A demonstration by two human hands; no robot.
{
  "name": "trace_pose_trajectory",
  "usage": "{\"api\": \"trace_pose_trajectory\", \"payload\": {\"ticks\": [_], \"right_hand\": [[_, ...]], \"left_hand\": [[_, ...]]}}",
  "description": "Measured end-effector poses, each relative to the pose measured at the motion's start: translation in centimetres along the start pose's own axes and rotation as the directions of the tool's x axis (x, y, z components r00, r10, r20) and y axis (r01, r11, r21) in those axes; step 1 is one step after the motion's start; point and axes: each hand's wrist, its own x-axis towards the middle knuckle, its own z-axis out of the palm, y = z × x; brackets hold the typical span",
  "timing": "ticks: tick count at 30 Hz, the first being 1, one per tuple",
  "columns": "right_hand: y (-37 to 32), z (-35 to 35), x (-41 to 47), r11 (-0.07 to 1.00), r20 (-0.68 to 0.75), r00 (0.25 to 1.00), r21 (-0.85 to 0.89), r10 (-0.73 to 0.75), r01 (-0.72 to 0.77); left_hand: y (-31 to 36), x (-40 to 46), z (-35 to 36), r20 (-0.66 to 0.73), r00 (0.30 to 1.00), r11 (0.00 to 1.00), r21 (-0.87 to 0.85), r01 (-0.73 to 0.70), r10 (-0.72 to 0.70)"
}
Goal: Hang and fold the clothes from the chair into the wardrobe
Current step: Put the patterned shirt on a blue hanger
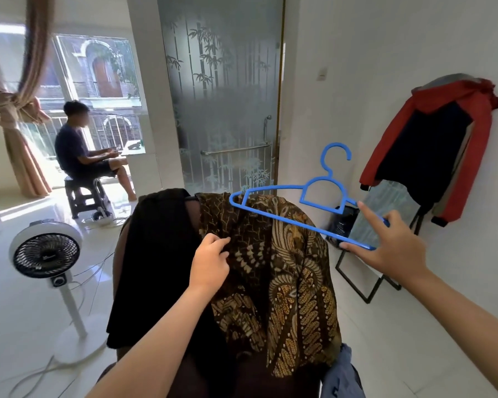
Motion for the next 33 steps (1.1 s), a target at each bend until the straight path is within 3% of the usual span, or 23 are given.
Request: {"api": "trace_pose_trajectory", "payload": {"ticks": [11,19,21,24,27,30,33], "right_hand": [[-0.4,0.9,-0.7,0.999,0.03,0.999,0.03,-0.022,0.021],[-0.7,0.5,-1.5,0.999,0.052,0.998,0.042,-0.035,0.033],[-0.8,0.4,-1.6,0.999,0.047,0.998,0.041,-0.036,0.034],[-0.9,0.2,-1.5,0.999,0.028,0.999,0.04,-0.03,0.029],[-0.7,-0.1,-1.5,0.999,0.013,1.0,0.047,-0.015,0.014],[-0.6,-0.5,-1.5,0.997,-0.008,1.0,0.074,0.013,-0.012],[-0.3,-0.7,-1.6,0.996,-0.011,1.0,0.084,0.029,-0.028]], "left_hand": [[-2.8,-5.5,-1.1,0.155,0.986,0.996,0.076,0.053,-0.065],[-4.2,-7.6,-1.7,0.36,0.927,0.978,0.204,0.031,-0.105],[-3.1,-6.9,-2.0,0.317,0.945,0.983,0.182,0.021,-0.079],[-0.5,-4.6,-2.3,0.097,0.995,0.995,0.096,0.005,-0.014],[2.3,-1.4,-2.0,-0.092,0.995,0.998,0.029,0.05,-0.047],[4.5,1.5,-1.2,-0.103,0.974,0.98,-0.031,0.197,-0.2],[5.3,3.0,0.0,-0.078,0.961,0.964,-0.042,0.262,-0.265]]}}
